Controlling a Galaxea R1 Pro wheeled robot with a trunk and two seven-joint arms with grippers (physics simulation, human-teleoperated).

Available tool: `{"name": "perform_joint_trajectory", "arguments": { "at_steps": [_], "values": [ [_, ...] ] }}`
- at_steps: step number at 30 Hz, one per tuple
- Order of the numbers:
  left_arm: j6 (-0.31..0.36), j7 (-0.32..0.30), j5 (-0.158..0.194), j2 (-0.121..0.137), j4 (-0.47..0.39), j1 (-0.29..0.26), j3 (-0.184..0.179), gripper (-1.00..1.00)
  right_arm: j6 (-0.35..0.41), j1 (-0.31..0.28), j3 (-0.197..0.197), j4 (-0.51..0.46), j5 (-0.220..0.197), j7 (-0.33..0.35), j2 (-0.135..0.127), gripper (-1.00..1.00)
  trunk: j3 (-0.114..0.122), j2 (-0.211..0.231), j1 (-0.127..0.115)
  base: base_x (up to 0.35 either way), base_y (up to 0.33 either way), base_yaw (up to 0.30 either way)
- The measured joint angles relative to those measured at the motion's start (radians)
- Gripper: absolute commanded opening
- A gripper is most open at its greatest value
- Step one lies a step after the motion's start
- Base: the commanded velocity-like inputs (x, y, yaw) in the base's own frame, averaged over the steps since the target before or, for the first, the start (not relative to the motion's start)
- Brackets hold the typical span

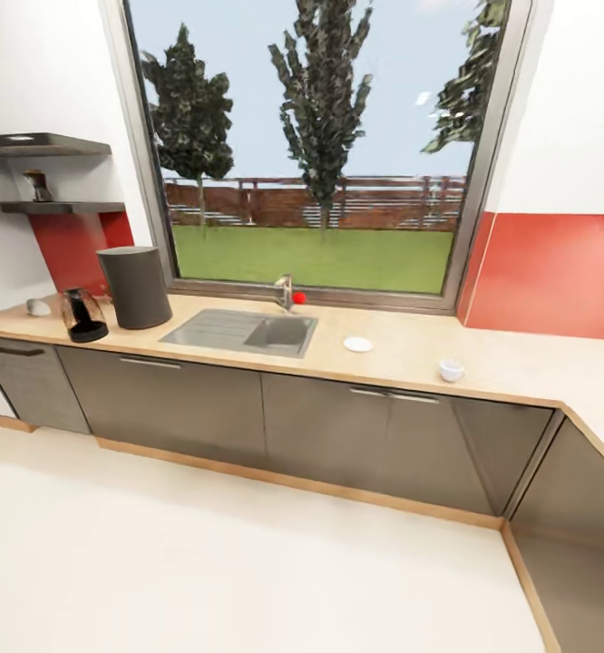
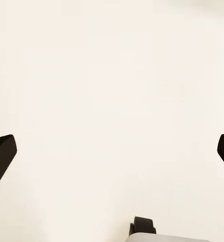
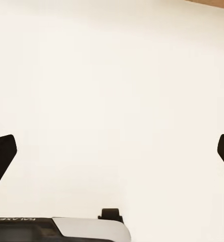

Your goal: Set up a coffee station on the kitchen countertop: keep the coffee maker on the countertop, move the bottle of coffee from the kitchen shelf to the counter next to the coffee maker, place a paper coffee filter on top of the coffee maker, put the saucer next to the coffee maker with the coffee cup on the saucer, and place the electric kettle next to the coffee maker.

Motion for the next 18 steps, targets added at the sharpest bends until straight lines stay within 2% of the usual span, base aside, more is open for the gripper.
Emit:
{"name": "perform_joint_trajectory", "arguments": {
  "at_steps": [18],
  "values": [
    [0.000, 0.001, 0.001, 0.008, 0.000, 0.000, 0.002, 1.00, 0.000, 0.000, 0.001, 0.003, 0.001, 0.001, 0.004, 1.00, 0.000, 0.000, 0.000, 0.337, 0.000, 0.269]
  ]
}}
